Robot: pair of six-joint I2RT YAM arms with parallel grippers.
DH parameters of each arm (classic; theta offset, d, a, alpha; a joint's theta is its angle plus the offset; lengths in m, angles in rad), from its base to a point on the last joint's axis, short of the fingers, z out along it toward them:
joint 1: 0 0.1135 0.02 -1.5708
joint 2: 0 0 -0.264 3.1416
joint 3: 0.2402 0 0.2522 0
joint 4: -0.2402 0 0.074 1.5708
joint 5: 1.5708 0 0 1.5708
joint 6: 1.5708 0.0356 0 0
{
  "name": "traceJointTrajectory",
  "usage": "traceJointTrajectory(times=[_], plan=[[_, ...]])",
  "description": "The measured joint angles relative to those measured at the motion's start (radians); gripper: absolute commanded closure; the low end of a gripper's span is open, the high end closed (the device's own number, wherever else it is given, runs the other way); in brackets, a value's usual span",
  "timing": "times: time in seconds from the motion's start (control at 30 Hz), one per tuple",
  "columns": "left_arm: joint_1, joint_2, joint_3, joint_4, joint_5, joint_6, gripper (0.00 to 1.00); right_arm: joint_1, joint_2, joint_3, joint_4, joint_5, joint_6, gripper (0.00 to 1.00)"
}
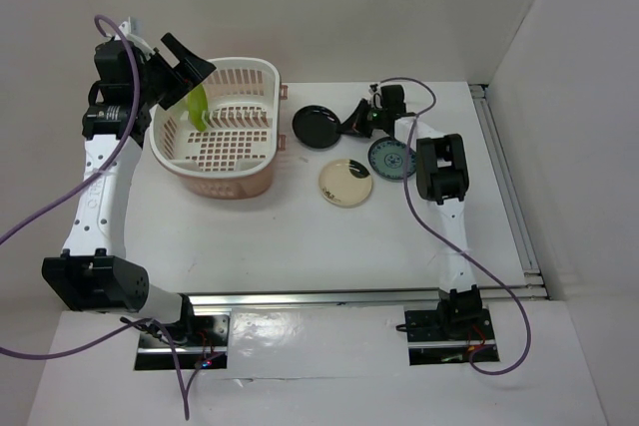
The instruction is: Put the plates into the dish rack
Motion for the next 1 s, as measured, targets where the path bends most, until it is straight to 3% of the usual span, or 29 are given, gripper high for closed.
traceJointTrajectory(times=[0.4, 0.73, 1.0], plan=[[0.0, 0.042, 0.006, 0.008, 0.003, 0.022, 0.0, -0.083, -0.07, -0.077, 0.081, 0.048, 0.157, 1.0], [0.0, 0.115, 0.026, 0.066, 0.12, 0.08, 0.0, -0.132, -0.484, -0.191, 0.103, 0.132, 0.115, 1.0], [-0.023, 0.154, 0.026, 0.117, 0.193, 0.114, 0.0, -0.062, -0.56, -0.182, 0.062, 0.128, 0.021, 1.0]])
